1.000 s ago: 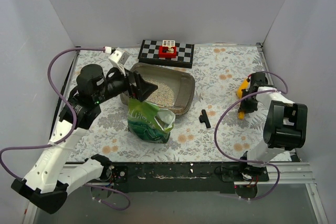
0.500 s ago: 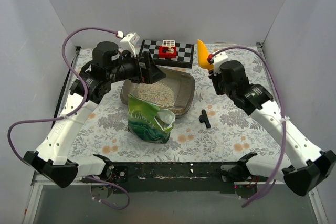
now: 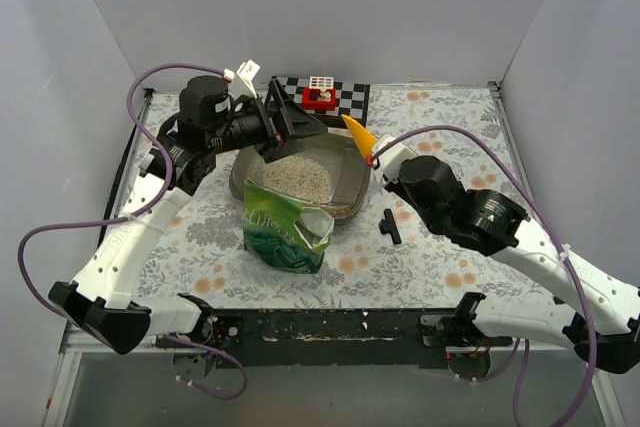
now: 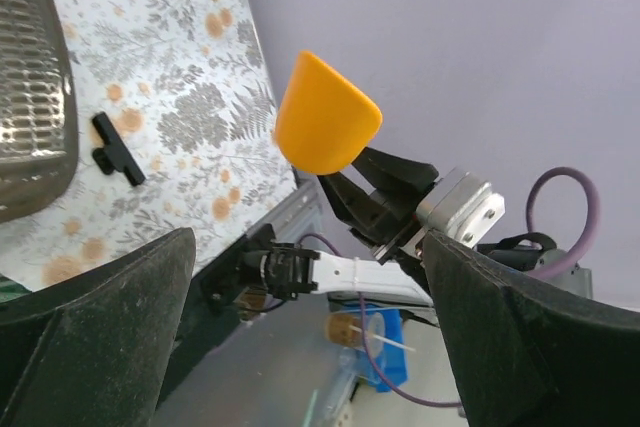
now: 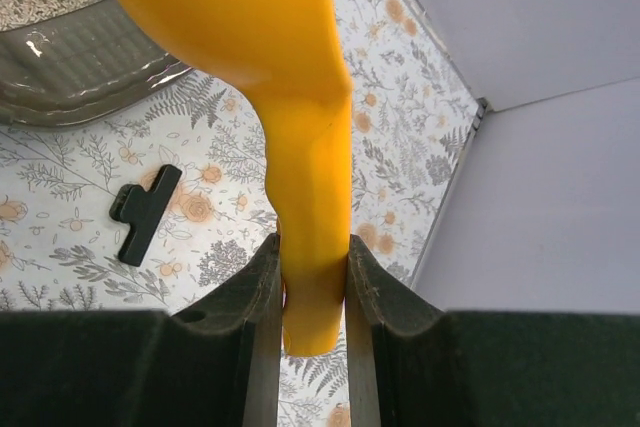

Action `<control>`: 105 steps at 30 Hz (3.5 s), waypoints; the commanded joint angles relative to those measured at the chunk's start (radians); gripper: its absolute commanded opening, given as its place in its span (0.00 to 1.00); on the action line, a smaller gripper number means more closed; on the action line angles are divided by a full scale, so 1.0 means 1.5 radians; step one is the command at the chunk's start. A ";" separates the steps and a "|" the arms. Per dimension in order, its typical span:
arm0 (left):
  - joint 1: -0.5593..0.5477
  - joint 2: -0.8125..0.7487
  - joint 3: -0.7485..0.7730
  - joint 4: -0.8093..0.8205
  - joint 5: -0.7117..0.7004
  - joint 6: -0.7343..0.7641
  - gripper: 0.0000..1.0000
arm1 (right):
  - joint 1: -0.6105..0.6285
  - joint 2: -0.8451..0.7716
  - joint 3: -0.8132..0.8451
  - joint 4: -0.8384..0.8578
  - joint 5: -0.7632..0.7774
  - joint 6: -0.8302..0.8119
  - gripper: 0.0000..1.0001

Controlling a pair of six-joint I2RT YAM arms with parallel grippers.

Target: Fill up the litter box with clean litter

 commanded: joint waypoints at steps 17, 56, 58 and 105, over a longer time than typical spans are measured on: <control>-0.002 -0.036 -0.084 0.109 0.070 -0.206 0.98 | 0.202 -0.026 -0.001 0.071 0.241 -0.169 0.01; -0.001 -0.064 -0.178 0.231 0.183 -0.137 0.00 | 0.281 -0.033 -0.177 0.637 0.501 -0.634 0.26; -0.001 -0.074 -0.183 0.225 0.164 -0.101 0.00 | 0.281 -0.032 -0.162 0.621 0.513 -0.611 0.43; 0.189 -0.113 -0.324 0.502 0.244 0.185 0.00 | -0.346 -0.017 0.089 0.302 -0.638 0.514 0.73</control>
